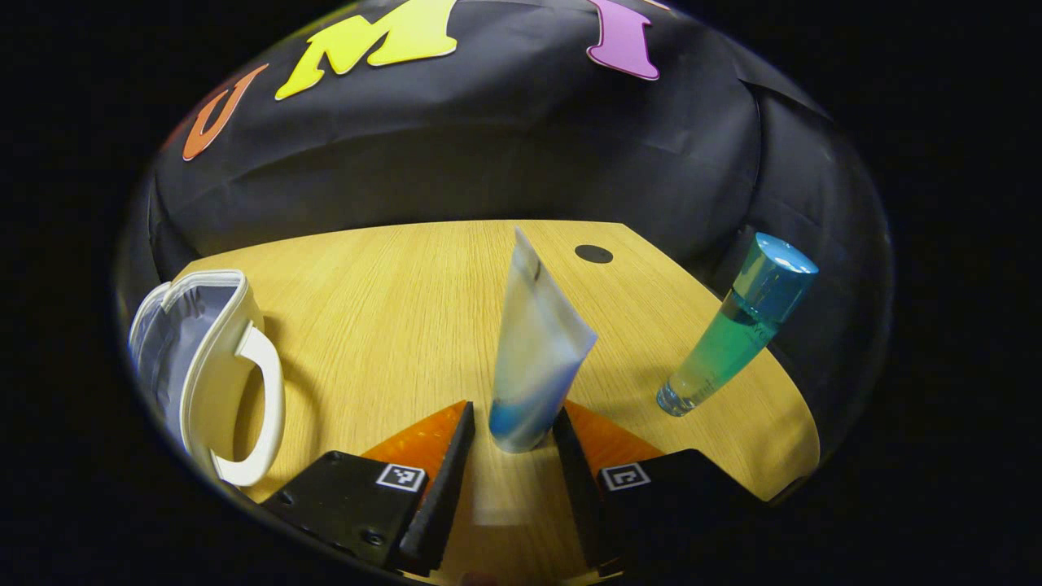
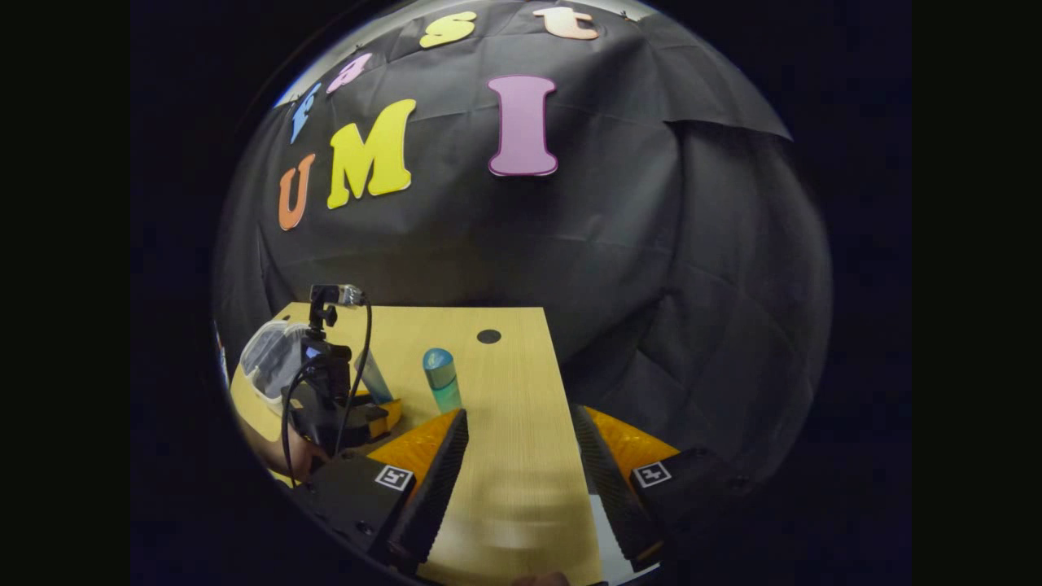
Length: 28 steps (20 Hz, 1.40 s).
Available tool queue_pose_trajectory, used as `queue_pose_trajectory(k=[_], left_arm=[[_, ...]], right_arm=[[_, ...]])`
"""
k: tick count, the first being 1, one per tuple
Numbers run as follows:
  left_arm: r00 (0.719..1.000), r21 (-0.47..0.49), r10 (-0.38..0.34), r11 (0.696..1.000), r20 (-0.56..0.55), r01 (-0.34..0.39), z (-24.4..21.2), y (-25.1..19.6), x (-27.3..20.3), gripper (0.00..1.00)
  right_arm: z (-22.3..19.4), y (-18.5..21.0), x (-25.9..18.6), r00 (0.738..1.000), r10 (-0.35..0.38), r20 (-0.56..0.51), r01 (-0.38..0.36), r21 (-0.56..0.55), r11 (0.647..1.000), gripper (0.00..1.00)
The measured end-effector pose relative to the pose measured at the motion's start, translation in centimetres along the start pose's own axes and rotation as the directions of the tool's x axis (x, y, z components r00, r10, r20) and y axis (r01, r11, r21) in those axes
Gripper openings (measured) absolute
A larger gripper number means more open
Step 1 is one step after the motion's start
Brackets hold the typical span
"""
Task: First open the suitcase, pack the skin care products into it, and then close the suitcase.
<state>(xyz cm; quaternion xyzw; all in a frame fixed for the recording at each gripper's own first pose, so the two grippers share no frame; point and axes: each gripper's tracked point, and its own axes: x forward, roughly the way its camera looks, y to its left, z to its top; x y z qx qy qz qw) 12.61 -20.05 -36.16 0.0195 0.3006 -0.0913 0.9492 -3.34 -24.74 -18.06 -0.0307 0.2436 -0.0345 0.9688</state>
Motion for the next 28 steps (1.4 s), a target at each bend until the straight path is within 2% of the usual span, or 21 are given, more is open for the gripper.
queue_pose_trajectory(k=[1, 2, 3, 4, 8, 10, 15, 20, 24, 26, 27, 28], left_arm=[[1.0, 0.0, 0.001, 1.0, -0.003, -0.001, 0.0, 0.0, 0.1, 0.51], [1.0, 0.005, 0.005, 1.0, -0.005, -0.005, 0.0, 0.0, 0.0, 0.51], [1.0, 0.004, 0.005, 1.0, -0.007, -0.005, 0.0, 0.1, 0.0, 0.44], [1.0, 0.003, 0.006, 1.0, -0.01, -0.006, 0.0, 0.1, -0.1, 0.43], [1.0, -0.033, -0.024, 0.999, 0.0, 0.024, 0.6, 0.3, -2.0, 0.4], [0.999, -0.018, -0.037, 0.999, 0.015, 0.037, 1.7, 0.7, -3.5, 0.4], [0.997, -0.019, -0.061, 0.998, 0.038, 0.061, 3.7, 1.9, -9.0, 0.4], [0.998, -0.067, -0.038, 0.997, 0.042, 0.041, 5.1, 5.1, -14.4, 0.39], [0.998, -0.088, 0.02, 0.996, 0.051, -0.015, 6.1, 8.8, -17.1, 0.4], [0.997, -0.089, 0.058, 0.995, 0.049, -0.053, 6.1, 10.7, -18.2, 0.4], [0.997, -0.094, 0.067, 0.994, 0.043, -0.063, 5.8, 11.5, -18.7, 0.4], [0.996, -0.103, 0.084, 0.991, 0.041, -0.08, 5.8, 12.4, -19.3, 0.39]], right_arm=[[-0.2, 0.0, 0.3, 1.0, 0.004, -0.003, -0.004, 0.001, 1.0, 0.79], [-0.3, 0.0, 0.6, 1.0, 0.008, -0.009, -0.008, 0.002, 1.0, 0.77], [-0.5, 0.1, 0.8, 1.0, 0.012, -0.012, -0.012, -0.003, 1.0, 0.79], [-0.4, 0.3, 1.1, 1.0, 0.021, -0.01, -0.021, -0.007, 1.0, 0.77], [-1.3, 2.1, 2.5, 0.997, 0.079, -0.014, -0.08, -0.041, 0.996, 0.79], [-2.2, 3.7, 3.2, 0.993, 0.116, -0.018, -0.116, -0.042, 0.992, 0.79], [-4.0, 8.3, 7.3, 0.986, 0.164, -0.026, -0.164, -0.019, 0.986, 0.79], [-4.6, 10.6, 11.6, 0.985, 0.174, -0.021, -0.174, -0.014, 0.985, 0.8], [-6.2, 11.2, 15.0, 0.984, 0.168, -0.06, -0.17, -0.023, 0.985, 0.79], [-7.1, 11.4, 16.1, 0.981, 0.172, -0.089, -0.175, -0.025, 0.984, 0.71], [-7.3, 11.3, 16.4, 0.981, 0.165, -0.098, -0.168, -0.028, 0.985, 0.59], [-7.3, 11.2, 16.8, 0.982, 0.159, -0.103, -0.162, -0.024, 0.986, 0.56]])
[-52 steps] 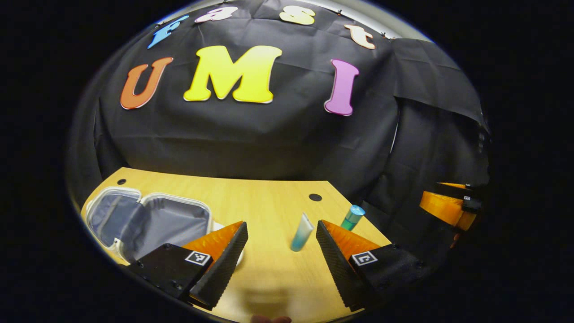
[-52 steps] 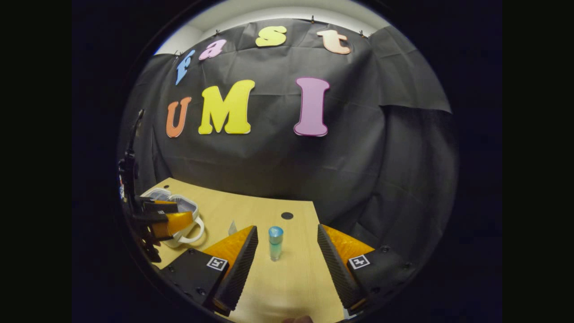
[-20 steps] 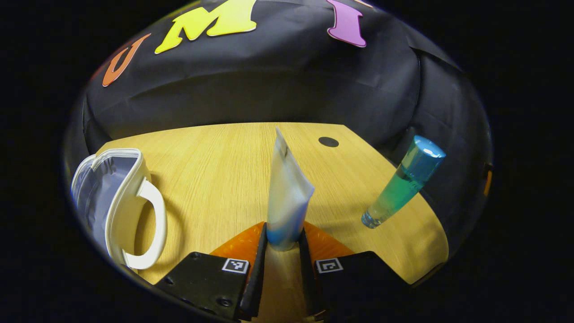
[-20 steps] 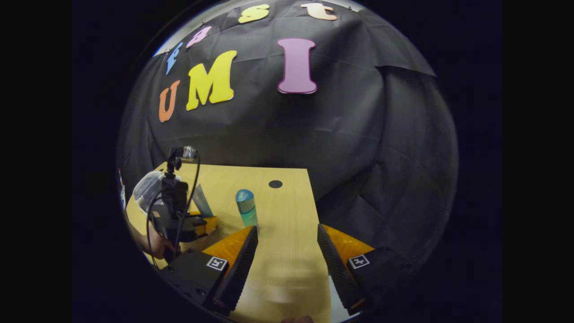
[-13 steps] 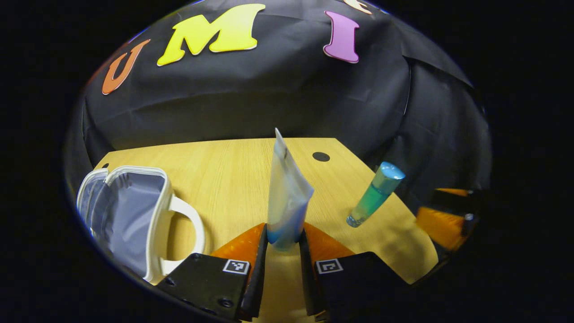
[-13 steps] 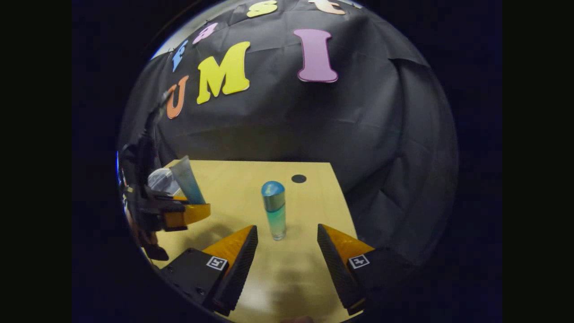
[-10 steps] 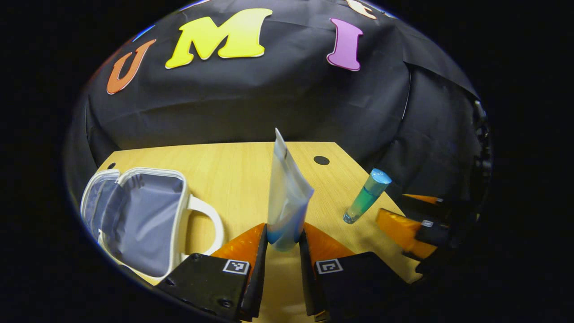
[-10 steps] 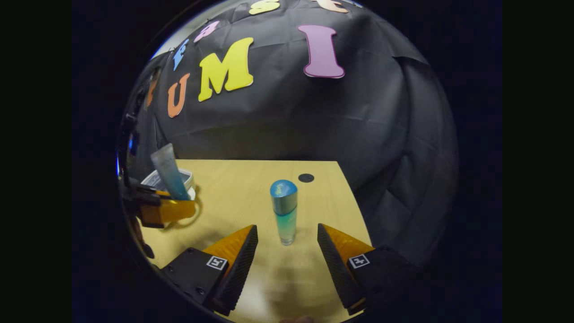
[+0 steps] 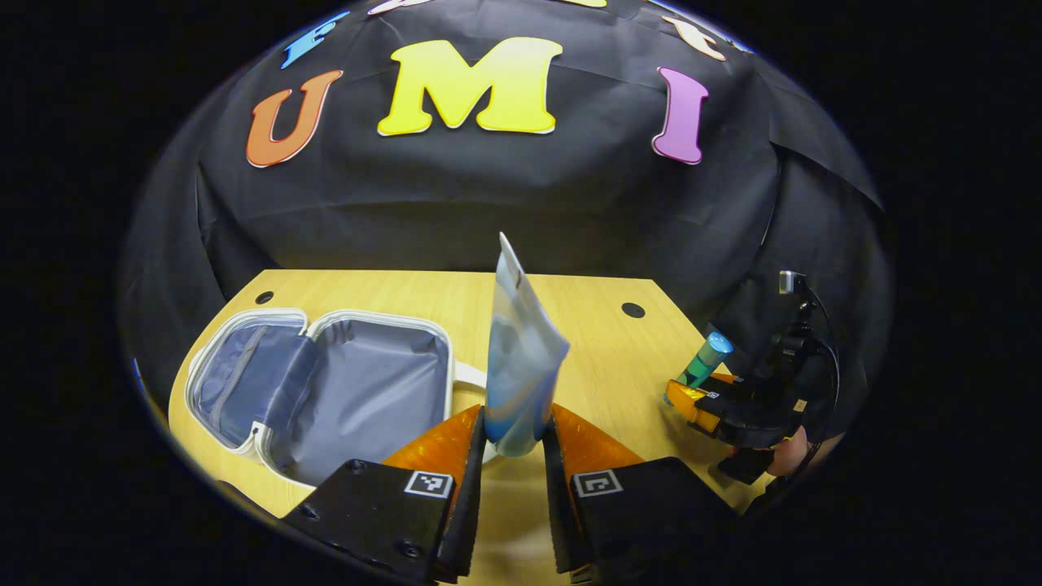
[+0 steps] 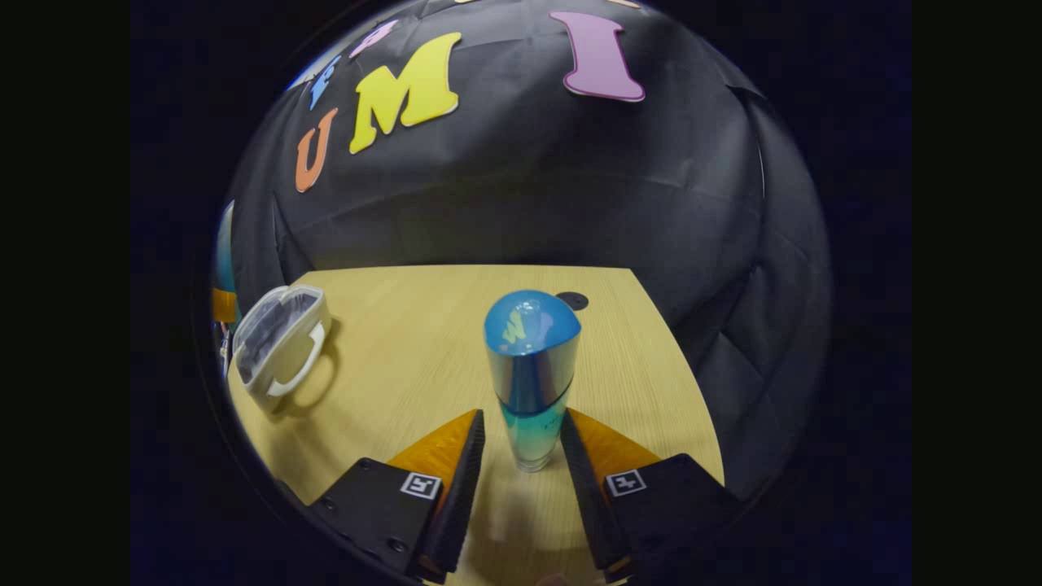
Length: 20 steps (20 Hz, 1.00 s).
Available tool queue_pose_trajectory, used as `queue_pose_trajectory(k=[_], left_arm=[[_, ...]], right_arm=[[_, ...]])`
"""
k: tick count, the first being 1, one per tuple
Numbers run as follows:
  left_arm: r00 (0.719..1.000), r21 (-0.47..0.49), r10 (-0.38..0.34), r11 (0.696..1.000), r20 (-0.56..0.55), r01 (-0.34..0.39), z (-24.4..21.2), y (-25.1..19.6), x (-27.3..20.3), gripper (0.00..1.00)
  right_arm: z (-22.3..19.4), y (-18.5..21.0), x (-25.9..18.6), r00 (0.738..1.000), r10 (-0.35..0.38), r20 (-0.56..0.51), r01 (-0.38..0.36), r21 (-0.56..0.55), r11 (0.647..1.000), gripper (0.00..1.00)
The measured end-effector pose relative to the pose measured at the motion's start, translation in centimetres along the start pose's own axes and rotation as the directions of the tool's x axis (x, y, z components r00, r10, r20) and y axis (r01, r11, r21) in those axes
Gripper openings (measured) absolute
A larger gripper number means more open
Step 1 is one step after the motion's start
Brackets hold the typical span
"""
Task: First open the suitcase, pack the skin care products into it, and then close the suitcase.
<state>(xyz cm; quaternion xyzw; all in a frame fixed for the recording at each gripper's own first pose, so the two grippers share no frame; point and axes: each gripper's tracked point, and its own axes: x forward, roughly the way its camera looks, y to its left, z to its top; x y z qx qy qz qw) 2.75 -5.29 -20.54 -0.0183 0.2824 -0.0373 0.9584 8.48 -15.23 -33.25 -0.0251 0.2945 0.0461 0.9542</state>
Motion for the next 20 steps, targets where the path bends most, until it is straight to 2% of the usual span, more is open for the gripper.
queue_pose_trajectory(k=[2, 3, 5, 7, 9, 14, 17, 20], left_arm=[[0.999, -0.014, 0.04, 0.999, 0.012, -0.04, 0.3, 2.3, -0.8, 0.4], [0.998, -0.018, 0.064, 0.998, 0.011, -0.064, 0.3, 3.5, -1.2, 0.4], [0.992, -0.024, 0.126, 0.992, -0.005, -0.126, -0.4, 6.4, -2.0, 0.4], [0.989, -0.041, 0.147, 0.988, -0.014, -0.147, -0.6, 8.1, -2.7, 0.4], [0.988, -0.03, 0.152, 0.988, -0.016, -0.152, -0.7, 10.2, -2.7, 0.4], [0.992, 0.017, 0.106, 0.994, -0.064, -0.106, -2.7, 14.3, -0.4, 0.4], [0.987, -0.001, 0.028, 1.0, -0.156, -0.029, -5.7, 15.5, 1.9, 0.4], [0.966, -0.056, -0.055, 0.998, -0.253, 0.042, -7.9, 16.2, 3.9, 0.4]], right_arm=[[-0.1, -0.2, 0.5, 1.0, -0.006, -0.011, 0.006, 0.022, 1.0, 0.51], [-0.2, -0.4, 0.9, 1.0, -0.019, -0.015, 0.02, 0.028, 0.999, 0.52], [-0.1, -0.5, 0.8, 0.999, -0.032, -0.021, 0.033, 0.022, 0.999, 0.35], [0.0, -0.7, 0.4, 0.997, -0.06, -0.04, 0.061, 0.017, 0.998, 0.37], [1.0, -0.3, -0.5, 0.997, -0.064, -0.034, 0.065, 0.026, 0.998, 0.31], [3.8, 3.0, -8.2, 1.0, -0.009, -0.029, 0.009, 0.013, 1.0, 0.34], [5.3, 5.3, -13.1, 1.0, 0.011, -0.017, -0.011, -0.004, 1.0, 0.34], [6.3, 7.3, -16.6, 1.0, 0.022, -0.017, -0.022, 0.042, 0.999, 0.34]])
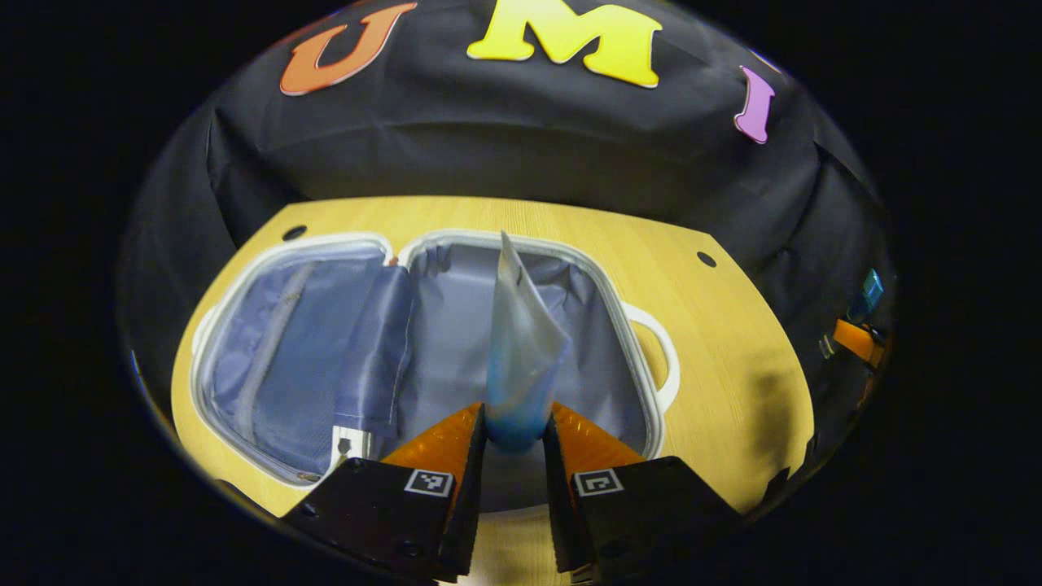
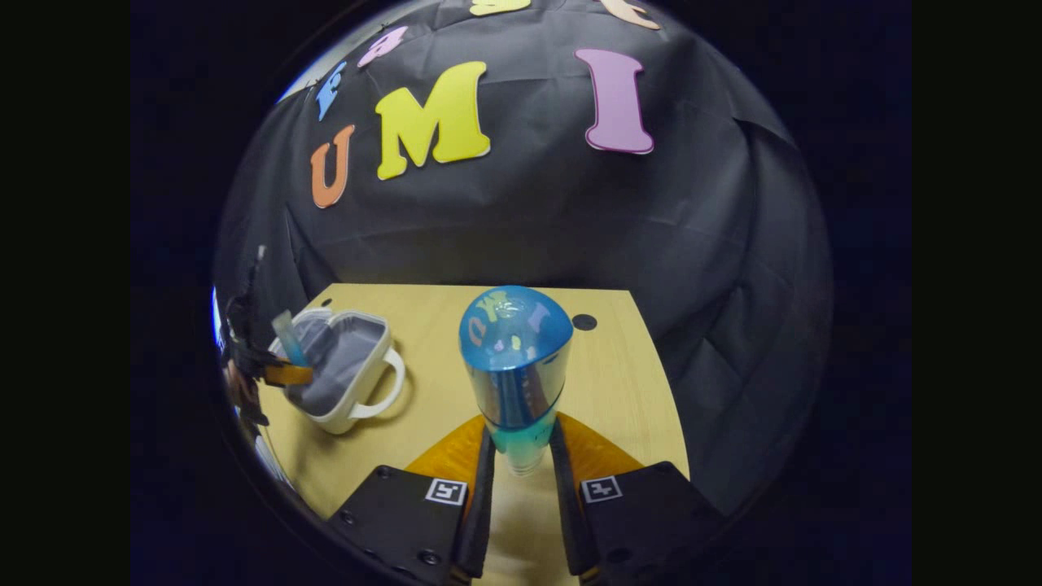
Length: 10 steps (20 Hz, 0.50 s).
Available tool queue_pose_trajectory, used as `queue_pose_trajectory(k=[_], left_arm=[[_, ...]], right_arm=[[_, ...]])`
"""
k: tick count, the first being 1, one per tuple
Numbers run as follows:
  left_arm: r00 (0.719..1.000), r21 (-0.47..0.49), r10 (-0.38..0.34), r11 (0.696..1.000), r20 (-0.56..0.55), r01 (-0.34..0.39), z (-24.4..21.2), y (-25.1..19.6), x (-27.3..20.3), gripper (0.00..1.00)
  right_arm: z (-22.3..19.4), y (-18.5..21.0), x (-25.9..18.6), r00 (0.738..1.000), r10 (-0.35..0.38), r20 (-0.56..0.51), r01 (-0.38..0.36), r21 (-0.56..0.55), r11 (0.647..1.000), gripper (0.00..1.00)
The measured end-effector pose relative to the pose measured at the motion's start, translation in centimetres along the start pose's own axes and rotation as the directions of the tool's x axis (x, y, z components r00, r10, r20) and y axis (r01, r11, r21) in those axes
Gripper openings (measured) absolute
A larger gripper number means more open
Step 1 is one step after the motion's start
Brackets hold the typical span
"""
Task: First open the suitcase, pack the skin care products into it, and then close the suitcase.
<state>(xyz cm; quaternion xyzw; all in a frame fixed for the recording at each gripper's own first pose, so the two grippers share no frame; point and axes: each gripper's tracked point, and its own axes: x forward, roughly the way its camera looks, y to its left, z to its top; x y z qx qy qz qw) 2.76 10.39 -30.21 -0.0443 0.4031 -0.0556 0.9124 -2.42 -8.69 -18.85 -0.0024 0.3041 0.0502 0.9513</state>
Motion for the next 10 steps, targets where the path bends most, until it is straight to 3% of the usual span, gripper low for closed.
queue_pose_trajectory(k=[3, 10], left_arm=[[0.996, 0.015, 0.001, 1.0, -0.088, 0.0, -1.3, 1.9, 1.6, 0.4], [0.961, -0.006, 0.082, 0.996, -0.264, -0.087, -2.5, 3.7, 3.6, 0.4]], right_arm=[[0.5, 1.2, -1.9, 1.0, -0.012, 0.006, 0.012, 0.075, 0.997, 0.34], [2.2, 3.3, -3.2, 0.999, 0.001, 0.036, -0.003, 0.06, 0.998, 0.31]])
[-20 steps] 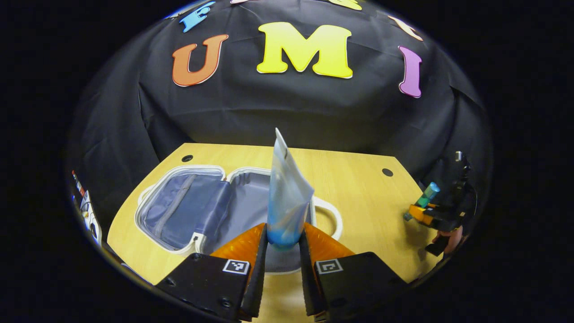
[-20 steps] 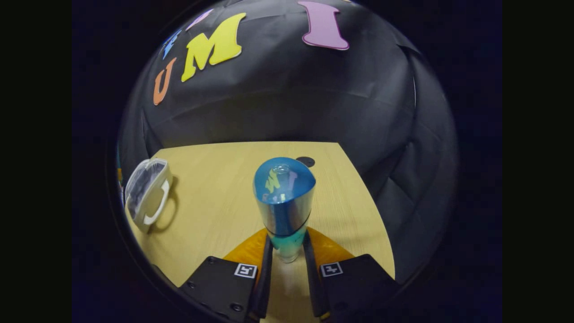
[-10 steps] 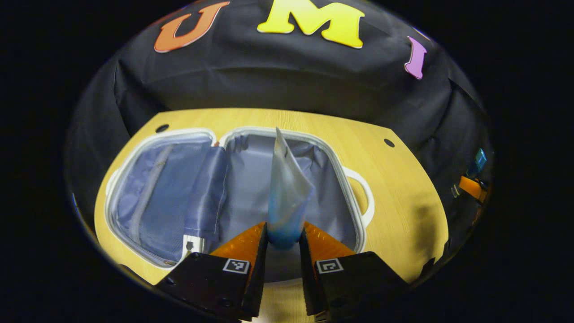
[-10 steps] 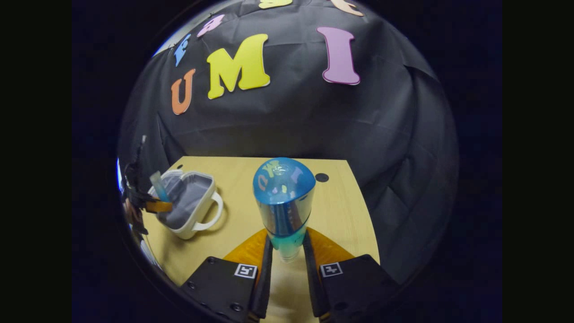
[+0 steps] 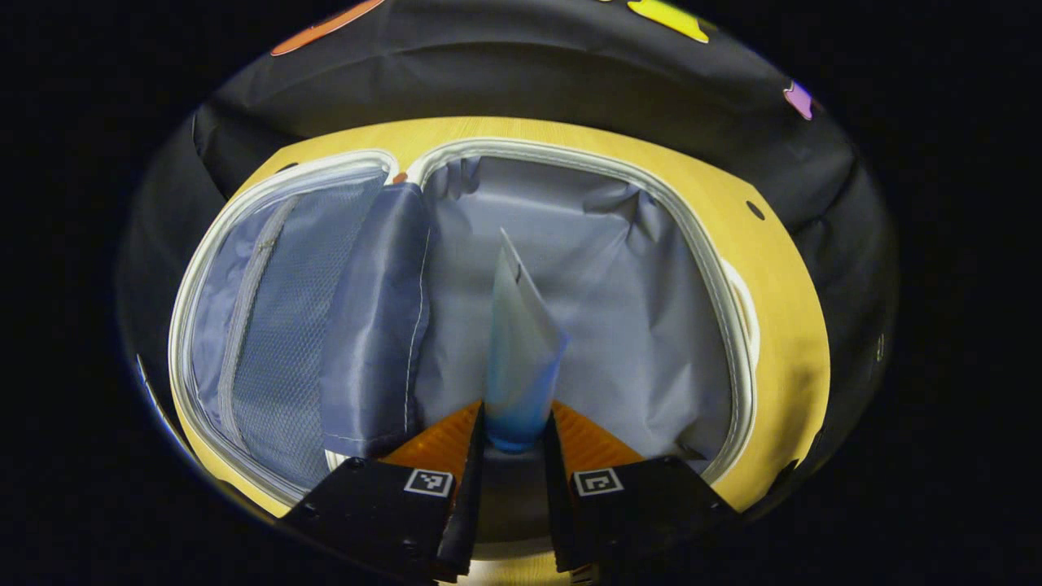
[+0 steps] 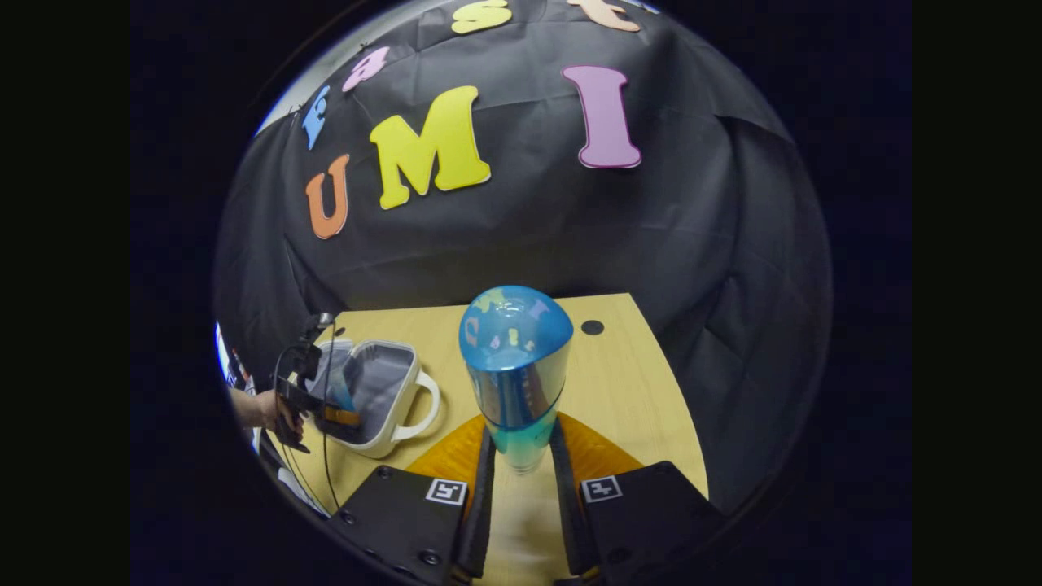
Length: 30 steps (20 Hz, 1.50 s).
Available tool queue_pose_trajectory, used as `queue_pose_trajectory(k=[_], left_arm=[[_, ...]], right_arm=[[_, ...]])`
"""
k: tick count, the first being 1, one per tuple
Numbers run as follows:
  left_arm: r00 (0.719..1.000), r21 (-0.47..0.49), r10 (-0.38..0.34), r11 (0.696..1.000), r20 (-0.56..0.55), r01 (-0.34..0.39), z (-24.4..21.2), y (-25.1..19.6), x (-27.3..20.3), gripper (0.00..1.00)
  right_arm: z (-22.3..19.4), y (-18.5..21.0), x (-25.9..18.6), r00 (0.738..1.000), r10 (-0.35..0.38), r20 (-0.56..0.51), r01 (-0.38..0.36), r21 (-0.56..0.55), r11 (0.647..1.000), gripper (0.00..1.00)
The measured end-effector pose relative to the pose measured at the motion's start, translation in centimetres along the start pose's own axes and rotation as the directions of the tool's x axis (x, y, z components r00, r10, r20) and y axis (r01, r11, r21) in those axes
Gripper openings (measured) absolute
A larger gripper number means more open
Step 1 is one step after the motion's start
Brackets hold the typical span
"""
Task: First open the suitcase, pack the skin care products into it, and then close the suitcase.
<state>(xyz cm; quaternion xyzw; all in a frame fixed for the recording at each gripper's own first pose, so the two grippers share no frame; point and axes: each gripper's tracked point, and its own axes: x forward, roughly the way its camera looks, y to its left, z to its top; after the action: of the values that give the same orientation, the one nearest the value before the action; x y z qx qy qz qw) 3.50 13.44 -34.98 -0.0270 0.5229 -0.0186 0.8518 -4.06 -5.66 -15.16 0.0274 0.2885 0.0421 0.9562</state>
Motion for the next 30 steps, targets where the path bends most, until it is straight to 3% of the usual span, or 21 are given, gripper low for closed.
queue_pose_trajectory(k=[3, 4, 5, 10, 11, 12, 13, 15, 16, 18, 19, 20, 21, 22, 26, 30], left_arm=[[0.997, 0.031, 0.049, 0.998, -0.051, -0.047, 0.3, 0.5, 0.4, 0.4], [0.995, 0.03, 0.066, 0.998, -0.071, -0.064, 0.2, 0.6, 0.6, 0.48], [0.995, 0.02, 0.066, 0.998, -0.078, -0.065, 0.3, 0.5, 0.6, 0.41], [0.994, -0.012, 0.07, 0.997, -0.088, -0.071, 0.2, 0.4, 1.1, 0.43], [0.994, -0.017, 0.064, 0.998, -0.087, -0.066, 0.1, 0.3, 1.0, 0.51], [0.995, -0.025, 0.055, 0.998, -0.085, -0.057, 0.1, 0.0, 0.9, 0.45], [0.995, -0.034, 0.048, 0.998, -0.084, -0.051, 0.1, -0.3, 0.9, 0.46], [0.997, -0.054, 0.03, 0.998, -0.073, -0.034, 0.0, -0.9, 0.7, 0.55], [0.998, -0.066, 0.021, 0.998, -0.059, -0.025, 0.1, -1.2, 0.5, 0.65], [1.0, -0.077, 0.006, 0.997, -0.023, -0.008, 0.6, -1.9, -0.8, 0.76], [1.0, -0.077, -0.003, 0.997, 0.013, 0.004, 1.1, -2.3, -1.8, 0.87], [0.999, -0.071, -0.008, 0.997, 0.052, 0.011, 1.5, -2.6, -2.9, 0.78], [0.996, -0.053, 0.01, 0.999, 0.092, -0.005, 1.8, -2.5, -4.1, 0.82], [0.992, -0.026, 0.037, 0.999, 0.12, -0.034, 1.9, -1.8, -5.5, 1.0], [0.958, 0.011, 0.031, 0.999, 0.283, -0.036, 2.3, -0.8, -11.3, 1.0], [0.893, 0.021, 0.048, 0.998, 0.448, -0.064, 1.4, 2.9, -16.3, 1.0]], right_arm=[[0.4, 0.5, -0.2, 1.0, 0.019, 0.005, -0.019, 0.004, 1.0, 0.34], [0.5, 0.6, -0.3, 1.0, 0.024, 0.006, -0.024, 0.004, 1.0, 0.34], [0.4, 0.5, -0.3, 1.0, 0.026, 0.007, -0.026, 0.0, 1.0, 0.34], [0.3, -0.3, -0.8, 1.0, 0.023, 0.0, -0.023, 0.003, 1.0, 0.34], [0.0, -0.2, -0.8, 1.0, 0.026, -0.007, -0.026, 0.006, 1.0, 0.34], [-0.2, 0.0, -0.7, 0.999, 0.032, -0.014, -0.032, 0.008, 0.999, 0.34], [-0.4, 0.3, -0.7, 0.999, 0.041, -0.02, -0.04, 0.008, 0.999, 0.31], [-0.7, 1.6, -0.6, 0.997, 0.065, -0.028, -0.065, -0.007, 0.998, 0.34], [-0.7, 2.4, -0.6, 0.996, 0.082, -0.031, -0.082, -0.023, 0.996, 0.34], [-0.7, 4.6, -0.4, 0.992, 0.123, -0.037, -0.125, -0.053, 0.991, 0.34], [-0.6, 6.0, -0.1, 0.988, 0.148, -0.04, -0.151, -0.065, 0.986, 0.34], [-0.5, 7.5, 0.4, 0.984, 0.174, -0.044, -0.177, -0.073, 0.981, 0.34], [-0.6, 9.2, 0.8, 0.979, 0.2, -0.05, -0.203, -0.081, 0.976, 0.34], [-0.6, 10.8, 1.3, 0.973, 0.223, -0.055, -0.228, -0.089, 0.97, 0.34], [-1.6, 19.1, 4.4, 0.94, 0.324, -0.11, -0.332, -0.071, 0.94, 0.32], [-4.8, 26.3, 9.7, 0.917, 0.332, -0.22, -0.346, -0.028, 0.938, 0.34]])
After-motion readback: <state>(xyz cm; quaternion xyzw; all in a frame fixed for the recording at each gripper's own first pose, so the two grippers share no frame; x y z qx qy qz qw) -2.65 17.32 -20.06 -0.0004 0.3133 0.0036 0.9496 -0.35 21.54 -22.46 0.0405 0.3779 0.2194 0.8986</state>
